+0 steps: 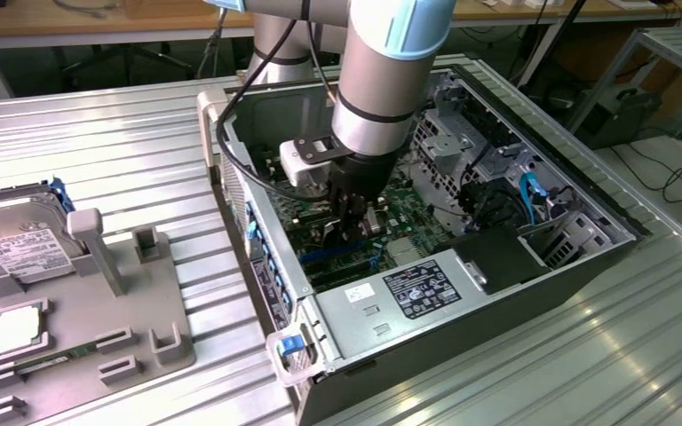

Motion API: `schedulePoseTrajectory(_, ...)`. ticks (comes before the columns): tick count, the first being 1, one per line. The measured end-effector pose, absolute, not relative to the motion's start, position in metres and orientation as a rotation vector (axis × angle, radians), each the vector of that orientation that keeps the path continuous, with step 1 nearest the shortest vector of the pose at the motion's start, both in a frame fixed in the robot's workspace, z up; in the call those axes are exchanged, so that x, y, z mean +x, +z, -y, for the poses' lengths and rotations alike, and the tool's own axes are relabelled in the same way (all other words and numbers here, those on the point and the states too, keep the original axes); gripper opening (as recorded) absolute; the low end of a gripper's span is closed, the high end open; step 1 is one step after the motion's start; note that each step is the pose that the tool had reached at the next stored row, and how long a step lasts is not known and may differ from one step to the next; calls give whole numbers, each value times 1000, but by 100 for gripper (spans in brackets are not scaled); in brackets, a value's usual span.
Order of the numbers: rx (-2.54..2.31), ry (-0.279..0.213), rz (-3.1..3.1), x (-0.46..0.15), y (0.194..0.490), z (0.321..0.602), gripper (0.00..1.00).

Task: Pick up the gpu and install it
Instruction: 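Insert the gpu into the slot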

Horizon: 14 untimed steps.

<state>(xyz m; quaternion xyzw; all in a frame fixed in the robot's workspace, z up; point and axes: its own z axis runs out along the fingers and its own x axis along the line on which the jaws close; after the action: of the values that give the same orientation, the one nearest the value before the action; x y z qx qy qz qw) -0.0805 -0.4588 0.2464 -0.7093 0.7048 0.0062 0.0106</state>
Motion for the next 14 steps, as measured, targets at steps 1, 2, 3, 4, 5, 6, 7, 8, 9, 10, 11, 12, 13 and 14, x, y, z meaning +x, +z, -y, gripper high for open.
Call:
schedulePoseTrajectory(1,-2213,20,-2199,-80,246,459,27)
schedulePoseTrajectory(2,-2212,22,-2198,-81,246,459,27)
schedulePoseTrajectory(3,-2212,23,-2198,-81,246,459,27)
schedulePoseTrajectory(4,-2211,24,-2197,-81,246,459,27)
schedulePoseTrajectory(5,-2211,24,-2197,-81,245,459,27)
schedulePoseTrajectory(6,-2211,25,-2197,-81,244,459,27)
schedulePoseTrajectory(7,-2212,26,-2197,-81,243,459,27)
schedulePoseTrajectory(8,-2212,26,-2198,-81,241,459,27)
schedulePoseTrajectory(9,-2212,27,-2198,-81,240,459,27)
schedulePoseTrajectory(10,-2211,28,-2197,-81,239,459,27)
schedulePoseTrajectory(11,-2211,28,-2197,-81,239,459,27)
schedulePoseTrajectory(12,-2211,28,-2197,-81,239,459,27)
schedulePoseTrajectory(13,-2210,28,-2196,-80,241,459,27)
schedulePoseTrajectory(14,-2209,29,-2195,-80,242,458,27)
